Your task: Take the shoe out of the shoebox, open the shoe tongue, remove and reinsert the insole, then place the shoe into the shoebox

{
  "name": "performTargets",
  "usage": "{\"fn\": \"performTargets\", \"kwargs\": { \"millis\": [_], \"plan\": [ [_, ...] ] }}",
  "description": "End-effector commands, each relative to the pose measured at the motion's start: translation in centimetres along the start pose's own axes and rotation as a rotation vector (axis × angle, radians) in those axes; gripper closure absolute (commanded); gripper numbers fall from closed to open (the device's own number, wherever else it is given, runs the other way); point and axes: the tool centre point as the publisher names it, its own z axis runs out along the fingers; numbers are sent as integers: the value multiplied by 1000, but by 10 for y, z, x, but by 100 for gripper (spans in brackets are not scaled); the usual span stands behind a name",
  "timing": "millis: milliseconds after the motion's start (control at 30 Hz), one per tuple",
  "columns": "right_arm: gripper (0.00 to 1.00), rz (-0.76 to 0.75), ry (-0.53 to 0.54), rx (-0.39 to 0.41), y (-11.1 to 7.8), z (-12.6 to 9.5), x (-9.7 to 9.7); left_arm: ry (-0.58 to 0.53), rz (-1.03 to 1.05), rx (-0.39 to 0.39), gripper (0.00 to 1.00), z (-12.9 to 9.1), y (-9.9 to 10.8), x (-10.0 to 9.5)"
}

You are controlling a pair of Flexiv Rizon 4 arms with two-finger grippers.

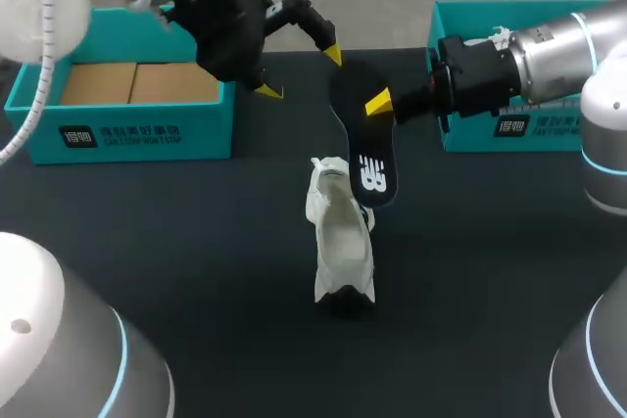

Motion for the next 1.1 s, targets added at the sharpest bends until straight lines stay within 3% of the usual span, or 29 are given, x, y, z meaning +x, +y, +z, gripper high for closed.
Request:
{"fn": "performTargets", "kwargs": {
  "millis": [33, 200, 233, 467, 733, 1100],
  "plan": [
    [100, 0, -1, -4, -2, 2, 1, -305, 3, -6, 0, 2, -3, 6],
    [100, 50, -15, -16, -2, -3, 5, -305, 3, -6, 0, 2, -3, 6],
    [100, 60, -2, -25, -1, -6, 7, -317, 31, -45, 0, 5, -3, 9],
    [100, 50, 34, -85, 3, -26, 24, -535, 43, -112, 0, 15, -4, 17],
    [100, 35, 53, -89, 0, -25, 34, -726, 19, -122, 0, 17, -1, 14],
    [100, 33, 93, -93, -2, -22, 43, -811, -8, -137, 0, 28, 0, 7]
  ]
}}
